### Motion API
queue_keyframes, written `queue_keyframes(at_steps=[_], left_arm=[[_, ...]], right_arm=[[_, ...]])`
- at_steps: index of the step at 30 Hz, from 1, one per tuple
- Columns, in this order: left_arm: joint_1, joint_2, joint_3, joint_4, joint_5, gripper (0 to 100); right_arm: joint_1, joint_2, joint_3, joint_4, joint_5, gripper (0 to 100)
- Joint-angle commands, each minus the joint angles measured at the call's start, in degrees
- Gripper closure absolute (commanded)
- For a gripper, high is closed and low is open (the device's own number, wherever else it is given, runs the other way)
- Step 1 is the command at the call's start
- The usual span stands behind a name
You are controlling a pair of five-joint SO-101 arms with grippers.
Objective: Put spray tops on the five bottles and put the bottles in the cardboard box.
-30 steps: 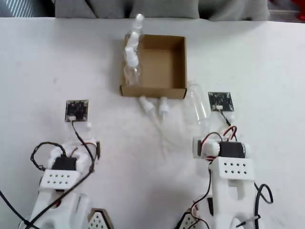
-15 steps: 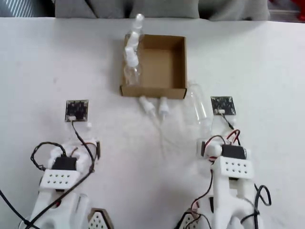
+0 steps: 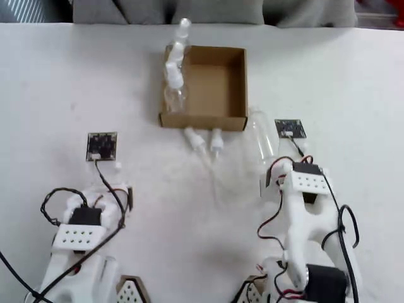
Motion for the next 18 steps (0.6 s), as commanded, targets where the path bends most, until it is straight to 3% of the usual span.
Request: queue_keyframes(at_steps=[1, 9, 18], left_arm=[[-0.31, -2.07, -0.09, -1.41, -0.44, 97], [-0.31, -2.07, -0.09, -1.41, -0.44, 97], [-0.31, -2.07, -0.09, -1.41, -0.44, 97]], right_arm=[[0.4, 2.33, -3.69, -0.75, 0.79, 74.7], [0.66, 9.1, -7.21, -0.75, 5.19, 69.3], [0.75, 11.56, -8.44, -0.75, 5.1, 73.2]])
